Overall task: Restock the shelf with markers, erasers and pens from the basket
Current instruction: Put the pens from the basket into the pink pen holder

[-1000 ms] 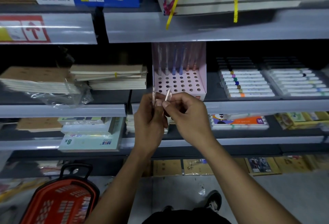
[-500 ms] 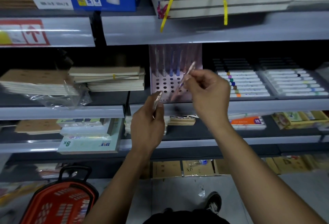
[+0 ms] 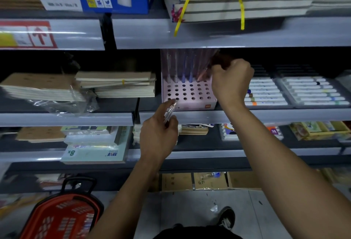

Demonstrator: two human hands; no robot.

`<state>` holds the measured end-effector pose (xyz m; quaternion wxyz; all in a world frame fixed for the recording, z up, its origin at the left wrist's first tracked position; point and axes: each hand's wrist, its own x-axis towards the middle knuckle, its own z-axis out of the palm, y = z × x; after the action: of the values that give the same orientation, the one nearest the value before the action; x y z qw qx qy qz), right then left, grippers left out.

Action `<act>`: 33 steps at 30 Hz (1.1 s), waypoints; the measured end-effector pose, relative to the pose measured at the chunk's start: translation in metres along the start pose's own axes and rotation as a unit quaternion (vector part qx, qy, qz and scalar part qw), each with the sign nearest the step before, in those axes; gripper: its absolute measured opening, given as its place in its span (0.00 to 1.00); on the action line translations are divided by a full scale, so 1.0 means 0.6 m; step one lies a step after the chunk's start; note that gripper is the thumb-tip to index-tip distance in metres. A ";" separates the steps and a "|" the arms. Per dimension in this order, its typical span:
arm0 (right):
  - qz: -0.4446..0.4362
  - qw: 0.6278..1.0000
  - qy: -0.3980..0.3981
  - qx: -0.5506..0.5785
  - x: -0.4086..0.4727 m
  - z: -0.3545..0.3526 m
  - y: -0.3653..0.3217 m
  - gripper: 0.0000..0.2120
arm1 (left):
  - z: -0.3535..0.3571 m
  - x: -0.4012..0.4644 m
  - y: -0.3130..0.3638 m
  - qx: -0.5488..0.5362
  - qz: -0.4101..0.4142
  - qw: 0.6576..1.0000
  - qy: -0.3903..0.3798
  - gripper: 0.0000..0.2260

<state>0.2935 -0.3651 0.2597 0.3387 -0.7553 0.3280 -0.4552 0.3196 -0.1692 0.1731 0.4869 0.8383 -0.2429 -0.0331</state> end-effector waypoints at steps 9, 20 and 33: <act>-0.025 0.990 -0.076 -0.119 0.012 0.020 -0.013 0.23 | -0.002 0.000 -0.001 -0.027 0.009 1.000 0.001 0.23; -0.011 0.980 -0.120 -0.159 0.018 0.024 -0.008 0.19 | 0.006 0.001 -0.011 -0.067 0.034 0.997 0.003 0.17; -0.039 0.966 -0.242 0.080 -0.154 -0.016 0.027 0.04 | 0.010 -0.006 -0.002 -0.310 0.042 0.949 -0.040 0.16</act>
<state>0.2472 -0.3019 0.2067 0.4494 -0.8257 0.1690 -0.2961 0.3154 -0.1719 0.1683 0.7135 0.6331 -0.2750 -0.1202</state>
